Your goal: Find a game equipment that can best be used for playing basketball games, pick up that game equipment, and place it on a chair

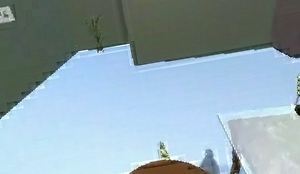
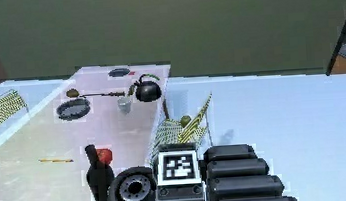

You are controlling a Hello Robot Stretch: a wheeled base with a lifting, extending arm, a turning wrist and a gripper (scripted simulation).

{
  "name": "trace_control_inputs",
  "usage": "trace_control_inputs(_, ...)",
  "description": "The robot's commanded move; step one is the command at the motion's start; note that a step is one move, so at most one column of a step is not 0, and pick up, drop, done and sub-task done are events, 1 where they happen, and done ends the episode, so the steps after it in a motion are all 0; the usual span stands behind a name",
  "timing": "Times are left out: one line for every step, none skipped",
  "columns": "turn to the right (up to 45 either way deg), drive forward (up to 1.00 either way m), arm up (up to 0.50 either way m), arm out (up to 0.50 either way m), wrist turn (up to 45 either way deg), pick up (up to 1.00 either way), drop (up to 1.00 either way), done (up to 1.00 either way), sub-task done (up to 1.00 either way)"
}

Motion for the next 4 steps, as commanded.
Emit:
trace_control_inputs(-9.0, 0.0, 0.0, 0.0, 0.0, 0.0, 0.0, 0.0, 0.0)
trace_control_inputs(45.0, 0.0, 0.0, 0.0, 0.0, 0.0, 0.0, 0.0, 0.0)
trace_control_inputs(6.0, 0.0, 0.0, 0.0, 0.0, 0.0, 0.0, 0.0, 0.0)
trace_control_inputs(-45.0, 0.0, 0.0, 0.0, 0.0, 0.0, 0.0, 0.0, 0.0)
